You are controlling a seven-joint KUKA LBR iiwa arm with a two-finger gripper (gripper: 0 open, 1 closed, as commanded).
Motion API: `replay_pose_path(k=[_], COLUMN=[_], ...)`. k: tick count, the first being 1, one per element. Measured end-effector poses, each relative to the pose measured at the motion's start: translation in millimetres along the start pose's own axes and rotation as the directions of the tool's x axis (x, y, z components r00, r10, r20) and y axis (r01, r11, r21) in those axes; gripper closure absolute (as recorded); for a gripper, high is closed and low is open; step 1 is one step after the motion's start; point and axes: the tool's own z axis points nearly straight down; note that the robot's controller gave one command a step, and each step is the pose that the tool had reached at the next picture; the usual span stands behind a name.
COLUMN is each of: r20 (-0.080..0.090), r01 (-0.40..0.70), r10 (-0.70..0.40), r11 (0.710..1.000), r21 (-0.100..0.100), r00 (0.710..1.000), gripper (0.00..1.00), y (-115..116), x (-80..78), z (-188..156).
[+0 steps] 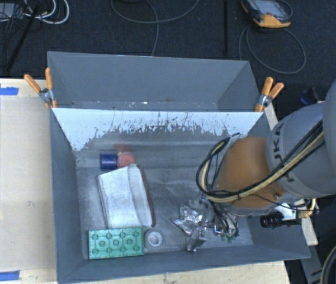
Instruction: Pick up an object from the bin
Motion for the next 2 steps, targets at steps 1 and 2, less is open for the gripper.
replay_pose_path(k=[1, 2], r20=[0.009, 0.002], r01=[-0.002, 0.001], r10=[0.002, -0.001], r11=[1.0, 1.0], r21=[0.0, 0.0], r00=[1.0, 1.0], gripper=[1.0, 1.0], y=[-0.3, 0.2], x=[-2.7, -4.9], z=[-2.1, -98.6])
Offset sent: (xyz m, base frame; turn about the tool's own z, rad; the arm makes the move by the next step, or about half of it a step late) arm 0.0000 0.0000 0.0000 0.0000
